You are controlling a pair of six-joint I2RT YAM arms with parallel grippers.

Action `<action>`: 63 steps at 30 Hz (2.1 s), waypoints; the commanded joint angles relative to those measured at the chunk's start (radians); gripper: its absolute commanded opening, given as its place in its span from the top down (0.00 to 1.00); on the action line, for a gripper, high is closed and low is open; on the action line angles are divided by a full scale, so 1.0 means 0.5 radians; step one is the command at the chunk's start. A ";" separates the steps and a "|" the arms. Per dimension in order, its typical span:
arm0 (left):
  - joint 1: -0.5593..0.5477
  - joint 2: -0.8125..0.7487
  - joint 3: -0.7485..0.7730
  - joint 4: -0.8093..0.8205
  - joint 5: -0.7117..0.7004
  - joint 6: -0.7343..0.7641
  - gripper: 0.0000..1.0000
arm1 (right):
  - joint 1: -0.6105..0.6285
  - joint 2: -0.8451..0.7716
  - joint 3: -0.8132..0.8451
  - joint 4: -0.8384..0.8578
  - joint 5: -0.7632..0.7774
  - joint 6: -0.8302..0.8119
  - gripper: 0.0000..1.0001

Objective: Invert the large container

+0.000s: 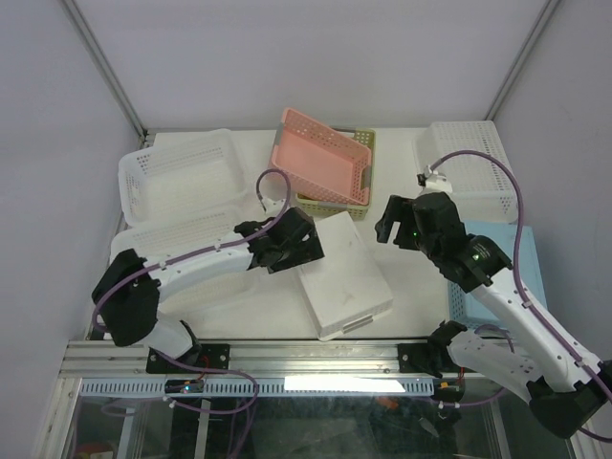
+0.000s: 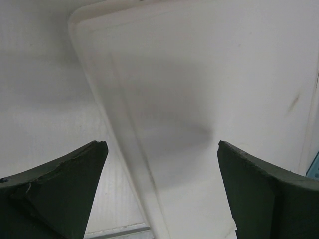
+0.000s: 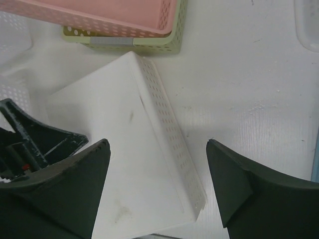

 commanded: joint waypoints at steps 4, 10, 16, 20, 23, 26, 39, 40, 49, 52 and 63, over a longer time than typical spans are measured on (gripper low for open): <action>-0.027 0.505 0.451 0.510 0.378 0.433 0.01 | -0.011 -0.055 0.203 -0.198 0.253 -0.071 0.19; -0.064 0.829 0.718 0.849 0.685 0.571 0.01 | -0.015 -0.200 0.303 -0.321 0.461 -0.049 0.19; -0.133 1.124 1.065 0.985 0.869 0.527 0.01 | -0.014 -0.256 0.353 -0.405 0.568 -0.030 0.19; -0.148 1.226 1.199 1.039 0.956 0.528 0.01 | -0.016 -0.251 0.352 -0.425 0.571 -0.027 0.18; -0.111 1.071 1.085 1.022 0.790 0.644 0.01 | -0.014 -0.257 0.348 -0.390 0.519 -0.076 0.17; -0.042 0.873 0.888 1.002 0.782 0.691 0.01 | -0.015 -0.251 0.342 -0.328 0.508 -0.127 0.16; -0.079 0.488 0.399 0.989 0.815 0.686 0.01 | -0.060 0.159 0.366 -0.161 0.319 -0.095 0.01; -0.078 0.434 0.405 0.923 0.766 0.712 0.01 | -0.096 0.229 0.402 -0.165 0.231 -0.121 0.01; 0.134 -0.193 0.446 0.281 0.440 0.848 0.01 | -0.453 0.671 0.618 0.230 -0.457 -0.320 0.01; 0.222 -0.399 0.453 0.160 0.364 0.850 0.01 | -0.449 0.890 0.740 0.357 -0.667 -0.401 0.08; 0.440 -0.854 0.381 -0.074 0.026 0.820 0.01 | -0.256 1.314 0.504 1.349 -1.567 -1.339 0.19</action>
